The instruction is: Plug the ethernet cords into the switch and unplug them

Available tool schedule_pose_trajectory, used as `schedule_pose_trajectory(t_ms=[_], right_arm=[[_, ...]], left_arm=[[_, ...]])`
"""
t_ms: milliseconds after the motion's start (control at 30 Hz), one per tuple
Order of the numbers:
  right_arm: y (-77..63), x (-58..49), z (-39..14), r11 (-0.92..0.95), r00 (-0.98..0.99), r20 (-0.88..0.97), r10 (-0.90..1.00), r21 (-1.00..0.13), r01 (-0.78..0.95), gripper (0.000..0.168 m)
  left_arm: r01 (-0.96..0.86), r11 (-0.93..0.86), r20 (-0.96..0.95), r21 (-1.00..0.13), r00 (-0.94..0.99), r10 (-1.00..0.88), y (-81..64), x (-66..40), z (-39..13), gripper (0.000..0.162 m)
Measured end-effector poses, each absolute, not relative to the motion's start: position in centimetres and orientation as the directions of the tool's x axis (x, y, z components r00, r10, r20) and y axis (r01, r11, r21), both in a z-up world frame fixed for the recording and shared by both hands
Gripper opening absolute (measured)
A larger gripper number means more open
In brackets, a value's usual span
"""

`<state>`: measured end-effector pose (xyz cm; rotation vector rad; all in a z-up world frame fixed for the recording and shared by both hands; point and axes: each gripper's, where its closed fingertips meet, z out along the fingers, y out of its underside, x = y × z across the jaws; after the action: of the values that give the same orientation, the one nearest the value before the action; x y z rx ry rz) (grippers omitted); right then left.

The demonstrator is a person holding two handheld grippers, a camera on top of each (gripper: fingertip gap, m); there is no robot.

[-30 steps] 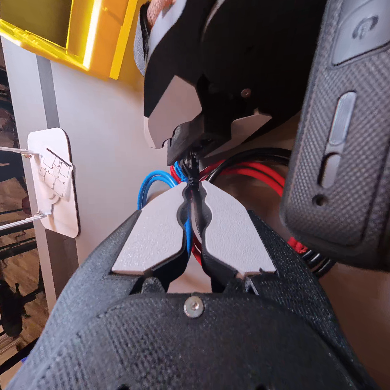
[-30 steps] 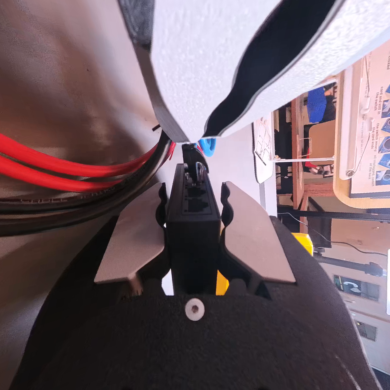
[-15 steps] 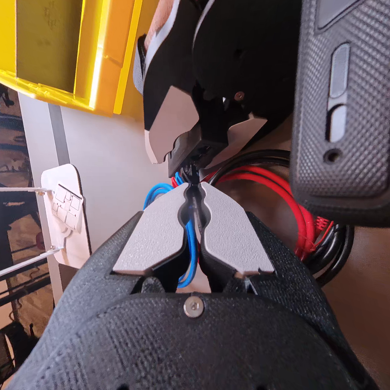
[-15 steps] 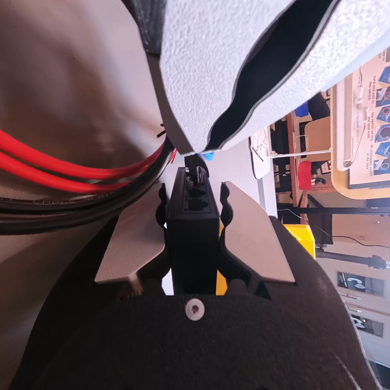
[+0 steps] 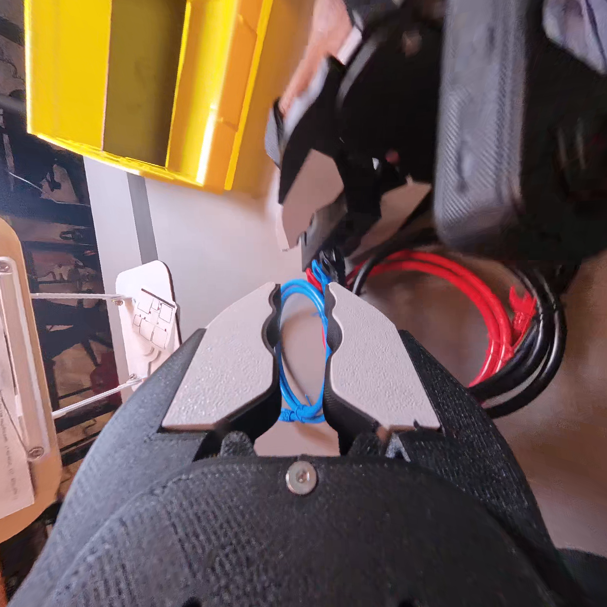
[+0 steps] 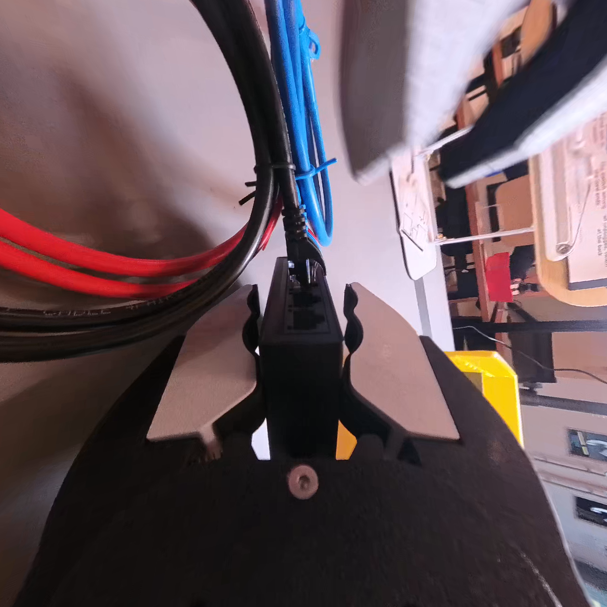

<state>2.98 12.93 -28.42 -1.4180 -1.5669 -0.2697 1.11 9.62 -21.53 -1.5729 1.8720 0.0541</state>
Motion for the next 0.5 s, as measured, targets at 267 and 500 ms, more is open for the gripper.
schedule_pose_trajectory(t_ms=[267, 500], right_arm=[[12.6, 2.9, -27.6, 0.281, 0.200, 0.695, 0.690, -0.512, 0.812, 0.051], [12.4, 3.1, -27.3, 0.275, 0.209, 0.694, 0.689, -0.518, 0.810, 0.051]], left_arm=[[-0.896, 0.271, -0.463, -0.351, -0.086, -0.882, 8.2, -1.3, -23.3, 0.030], [-0.875, 0.368, -0.592, -0.316, -0.121, -0.797, 8.4, 0.1, -23.7, 0.022]])
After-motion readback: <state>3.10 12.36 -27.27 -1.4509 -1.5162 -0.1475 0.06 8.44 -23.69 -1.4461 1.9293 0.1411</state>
